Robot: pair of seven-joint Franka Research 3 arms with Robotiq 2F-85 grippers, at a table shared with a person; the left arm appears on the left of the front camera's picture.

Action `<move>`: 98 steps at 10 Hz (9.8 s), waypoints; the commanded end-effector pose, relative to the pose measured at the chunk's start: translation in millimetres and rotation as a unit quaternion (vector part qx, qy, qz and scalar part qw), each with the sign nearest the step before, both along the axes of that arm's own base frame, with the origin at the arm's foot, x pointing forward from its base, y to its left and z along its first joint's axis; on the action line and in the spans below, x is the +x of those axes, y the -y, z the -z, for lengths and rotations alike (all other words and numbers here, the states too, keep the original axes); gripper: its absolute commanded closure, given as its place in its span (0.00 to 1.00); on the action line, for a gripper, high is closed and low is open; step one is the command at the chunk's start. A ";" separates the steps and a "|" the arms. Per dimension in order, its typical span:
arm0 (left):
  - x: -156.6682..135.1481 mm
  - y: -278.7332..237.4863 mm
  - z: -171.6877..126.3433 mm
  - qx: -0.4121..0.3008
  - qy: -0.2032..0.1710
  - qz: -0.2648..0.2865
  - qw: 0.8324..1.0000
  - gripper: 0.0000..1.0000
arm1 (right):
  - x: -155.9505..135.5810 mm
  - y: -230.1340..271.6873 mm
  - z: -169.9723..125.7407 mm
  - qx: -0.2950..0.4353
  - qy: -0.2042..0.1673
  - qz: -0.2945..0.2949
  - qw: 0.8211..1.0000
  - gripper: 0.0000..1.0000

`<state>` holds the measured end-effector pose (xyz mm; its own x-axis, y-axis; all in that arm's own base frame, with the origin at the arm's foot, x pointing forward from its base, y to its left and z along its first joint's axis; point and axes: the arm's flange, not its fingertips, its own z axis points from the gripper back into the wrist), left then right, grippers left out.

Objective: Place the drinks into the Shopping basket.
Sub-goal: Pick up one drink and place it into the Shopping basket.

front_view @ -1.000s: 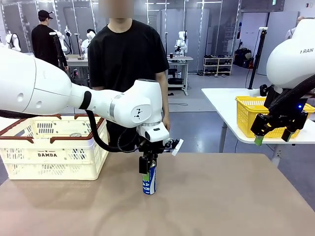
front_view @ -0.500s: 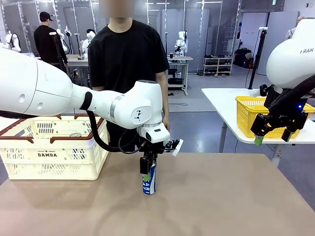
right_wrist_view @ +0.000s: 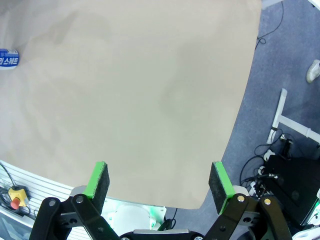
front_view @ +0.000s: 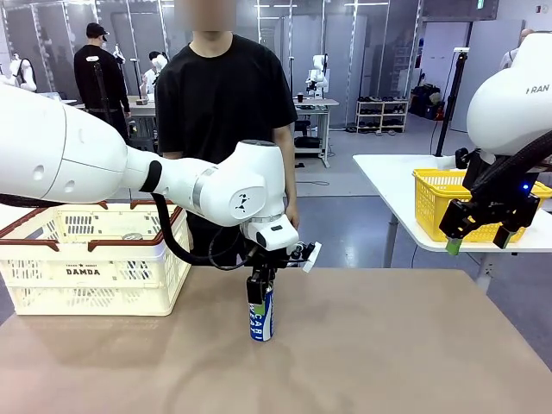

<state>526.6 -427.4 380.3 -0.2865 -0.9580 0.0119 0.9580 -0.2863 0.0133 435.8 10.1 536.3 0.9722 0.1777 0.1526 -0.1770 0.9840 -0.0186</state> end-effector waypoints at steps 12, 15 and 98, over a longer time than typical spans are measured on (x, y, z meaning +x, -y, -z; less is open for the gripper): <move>-10.4 19.1 -114.4 -0.016 0.050 0.008 0.999 0.83 | -0.4 1.9 -2.3 -0.001 -0.002 0.000 1.000 0.00; -16.4 14.2 -189.8 -0.005 0.081 0.035 0.996 0.83 | -0.4 1.9 -2.3 -0.001 -0.002 0.000 1.000 0.00; 127.5 -359.1 -21.4 -0.061 0.036 -0.098 0.993 0.00 | -0.4 1.9 -2.3 -0.001 -0.002 0.000 1.000 0.00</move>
